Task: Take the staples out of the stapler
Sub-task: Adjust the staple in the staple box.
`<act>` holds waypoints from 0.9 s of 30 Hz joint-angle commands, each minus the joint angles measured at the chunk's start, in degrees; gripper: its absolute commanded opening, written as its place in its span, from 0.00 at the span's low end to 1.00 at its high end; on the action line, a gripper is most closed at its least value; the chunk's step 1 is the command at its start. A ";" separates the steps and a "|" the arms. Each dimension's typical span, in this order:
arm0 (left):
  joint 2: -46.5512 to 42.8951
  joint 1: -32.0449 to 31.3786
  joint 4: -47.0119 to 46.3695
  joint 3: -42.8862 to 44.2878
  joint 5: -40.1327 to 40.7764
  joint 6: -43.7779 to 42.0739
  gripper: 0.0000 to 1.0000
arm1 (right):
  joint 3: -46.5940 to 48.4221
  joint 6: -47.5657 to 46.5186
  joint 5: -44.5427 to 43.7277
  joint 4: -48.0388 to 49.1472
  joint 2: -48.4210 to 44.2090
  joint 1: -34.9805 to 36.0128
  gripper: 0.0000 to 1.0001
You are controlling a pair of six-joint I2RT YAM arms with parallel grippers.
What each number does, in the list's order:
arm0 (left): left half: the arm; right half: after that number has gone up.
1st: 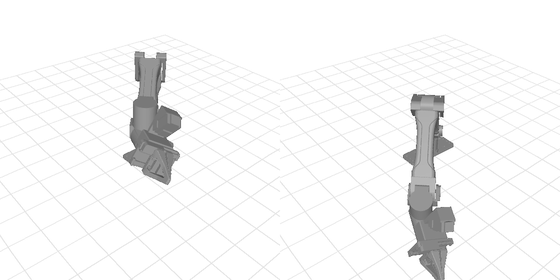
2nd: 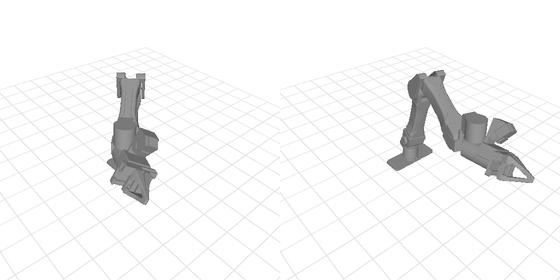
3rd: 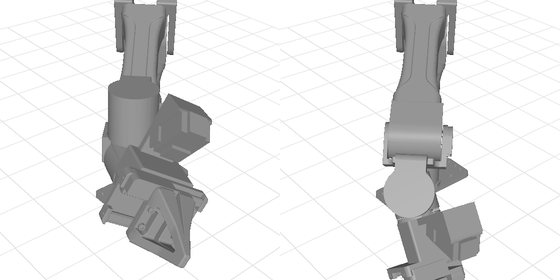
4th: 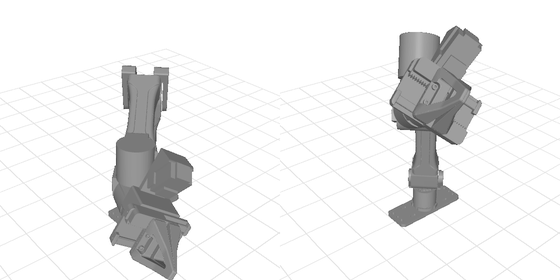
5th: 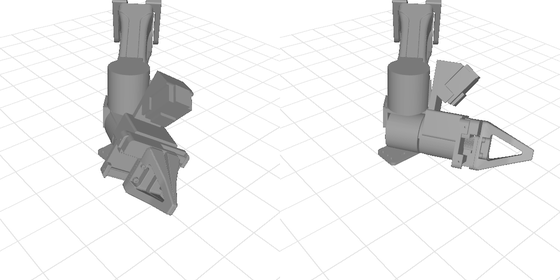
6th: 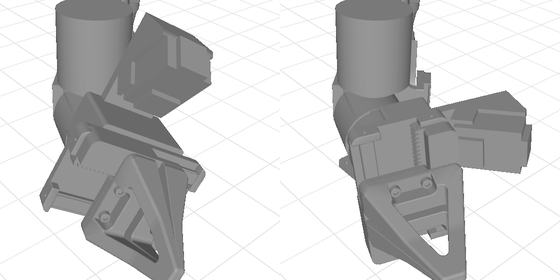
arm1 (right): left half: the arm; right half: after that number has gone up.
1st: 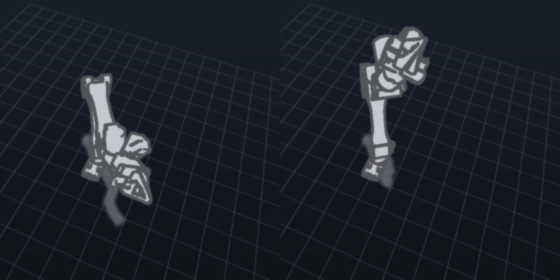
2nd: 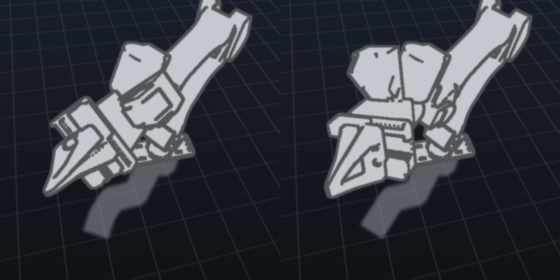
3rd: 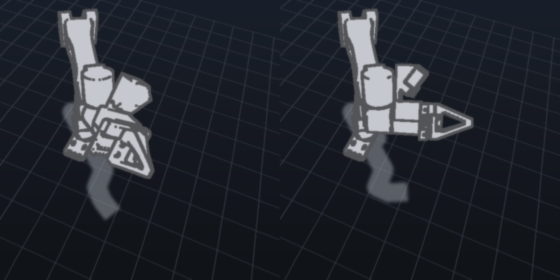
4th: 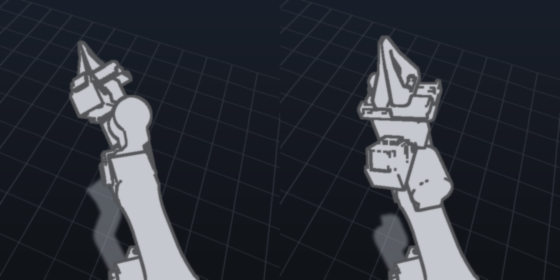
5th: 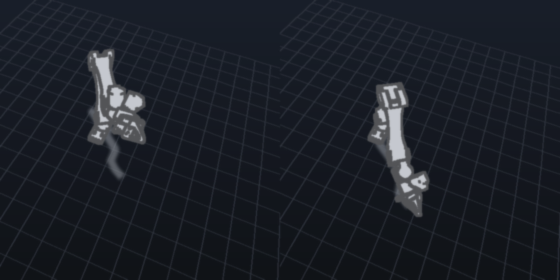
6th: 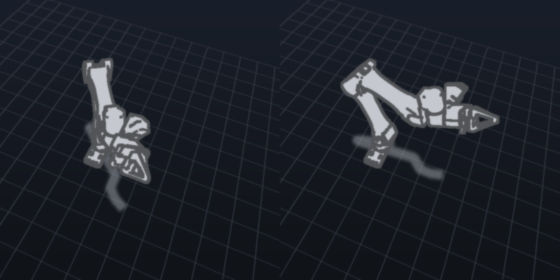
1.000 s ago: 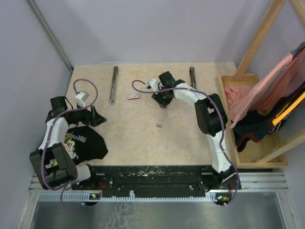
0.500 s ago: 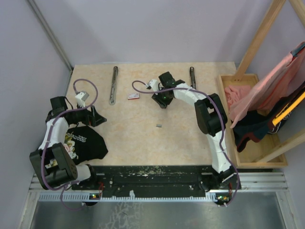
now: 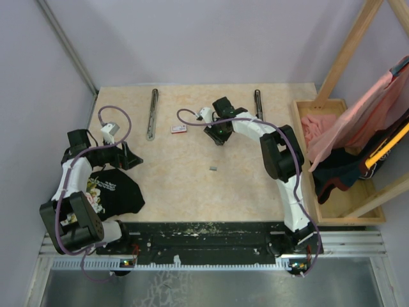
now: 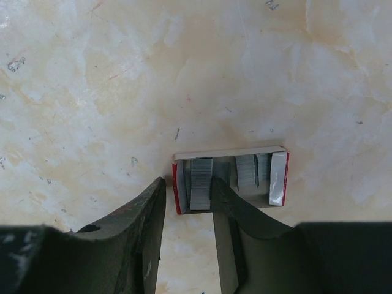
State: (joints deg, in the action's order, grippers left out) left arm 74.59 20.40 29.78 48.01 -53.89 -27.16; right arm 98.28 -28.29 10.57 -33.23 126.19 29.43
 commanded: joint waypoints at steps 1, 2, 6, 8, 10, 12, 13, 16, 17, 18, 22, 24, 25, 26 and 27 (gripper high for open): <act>0.07 0.60 0.53 1.48 -1.66 -1.29 1.00 | 0.36 0.04 -0.96 1.46 -0.09 -0.19 0.35; 0.06 0.60 0.51 1.47 -1.68 -1.35 1.00 | 0.34 0.00 -1.01 1.45 -0.15 -0.21 0.35; -0.04 0.60 0.54 1.47 -1.66 -1.31 1.00 | 0.25 -0.01 -1.15 1.55 -0.36 -0.12 0.34; 0.01 0.60 0.50 1.50 -1.66 -1.32 1.00 | 0.28 -0.01 -1.13 1.59 -0.55 -0.21 0.34; -0.04 0.60 0.54 1.48 -1.70 -1.34 1.00 | 0.41 -0.07 -1.11 1.39 -0.68 -0.13 0.34; 0.03 0.60 0.54 1.47 -1.70 -1.38 1.00 | 0.57 -0.22 -0.87 1.12 -1.21 -0.09 0.35; 0.03 0.60 0.54 1.47 -1.66 -1.33 1.00 | 0.69 -0.22 -0.63 1.00 -1.67 -0.08 0.36; 0.14 0.60 0.54 1.56 -1.70 -1.31 1.00 | 0.93 -0.18 0.13 0.61 -3.35 -0.04 0.39; 0.13 0.60 0.54 1.56 -1.60 -1.36 1.00 | 1.14 -0.18 0.38 0.35 -4.01 0.01 0.40; 0.10 0.60 0.52 1.56 -1.57 -1.32 1.00 | 1.16 -0.23 0.62 0.09 -4.65 0.08 0.41; 0.07 0.60 0.51 1.56 -1.58 -1.24 1.00 | 1.08 -1.23 1.40 -0.93 -8.15 0.28 0.45; 0.04 0.60 0.61 1.61 -1.58 -1.30 1.00 | 0.77 -2.11 1.78 -1.96 -9.74 0.32 0.46; 0.04 0.60 0.61 1.57 -1.57 -1.34 1.00 | 0.25 -2.64 1.91 -2.40 -10.55 0.36 0.46; -0.04 0.60 0.61 1.56 -1.63 -1.32 1.00 | -0.50 -3.05 2.05 -2.64 -11.42 0.43 0.47; -0.05 0.60 0.63 1.56 -1.57 -1.26 1.00 | -1.45 -3.47 2.29 -2.83 -12.44 0.49 0.47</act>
State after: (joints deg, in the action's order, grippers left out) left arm 74.59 20.43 29.78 48.01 -53.89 -27.18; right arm 98.19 -29.50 10.94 -35.55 121.58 29.50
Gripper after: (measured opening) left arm 0.998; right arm 0.463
